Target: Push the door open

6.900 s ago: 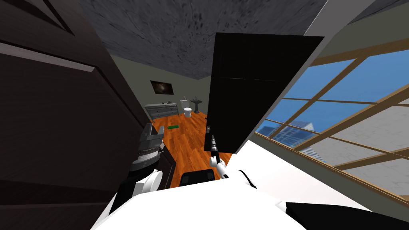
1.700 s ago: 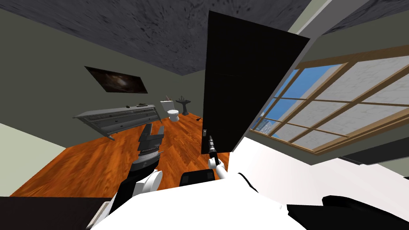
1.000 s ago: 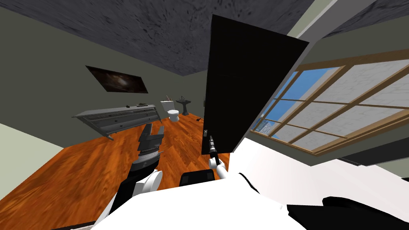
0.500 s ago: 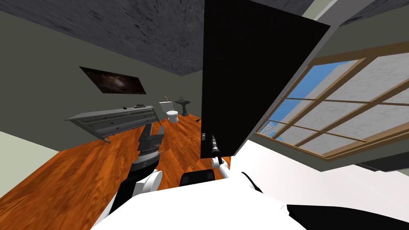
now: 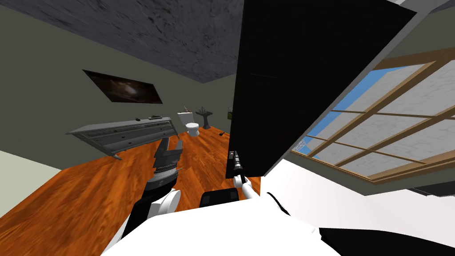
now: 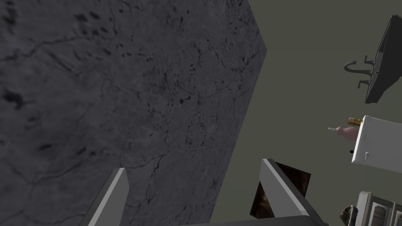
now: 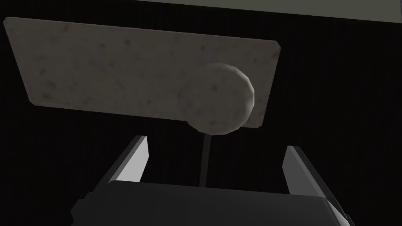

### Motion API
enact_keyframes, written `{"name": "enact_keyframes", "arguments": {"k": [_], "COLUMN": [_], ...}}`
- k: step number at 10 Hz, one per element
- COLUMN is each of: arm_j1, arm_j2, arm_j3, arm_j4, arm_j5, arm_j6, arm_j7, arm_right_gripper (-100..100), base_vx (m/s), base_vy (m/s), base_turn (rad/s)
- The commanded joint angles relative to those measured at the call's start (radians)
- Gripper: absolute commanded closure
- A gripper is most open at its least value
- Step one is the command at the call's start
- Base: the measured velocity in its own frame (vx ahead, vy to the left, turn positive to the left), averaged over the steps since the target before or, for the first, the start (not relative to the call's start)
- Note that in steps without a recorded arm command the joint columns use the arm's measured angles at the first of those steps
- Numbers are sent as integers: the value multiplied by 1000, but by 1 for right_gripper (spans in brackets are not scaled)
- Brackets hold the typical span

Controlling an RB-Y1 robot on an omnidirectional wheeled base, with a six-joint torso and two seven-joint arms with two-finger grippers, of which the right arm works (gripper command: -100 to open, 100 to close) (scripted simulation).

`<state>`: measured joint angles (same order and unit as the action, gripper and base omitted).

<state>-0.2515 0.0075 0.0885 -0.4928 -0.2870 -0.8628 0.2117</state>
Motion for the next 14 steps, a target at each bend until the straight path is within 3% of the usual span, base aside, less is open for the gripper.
{"name": "enact_keyframes", "arguments": {"k": [1,3,4,9,10,13,14], "arm_j1": [-3,-6,-6,-6,-5,-8,-3], "arm_j2": [28,26,26,26,-1,-30,-30], "arm_j3": [2,1,1,1,-12,-37,-37], "arm_j4": [11,18,18,18,20,19,-20], "arm_j5": [1,0,0,0,-10,-29,-29], "arm_j6": [-14,-21,-21,-21,-18,-18,-13], "arm_j7": [-4,-4,-4,-4,0,9,9], "arm_right_gripper": [-100,-100,100,100,100,100,100], "base_vx": [31,13,0,-1,73,180,145], "base_vy": [75,39,0,-1,44,98,59], "base_turn": [34,2,0,1,-7,-53,-42]}}
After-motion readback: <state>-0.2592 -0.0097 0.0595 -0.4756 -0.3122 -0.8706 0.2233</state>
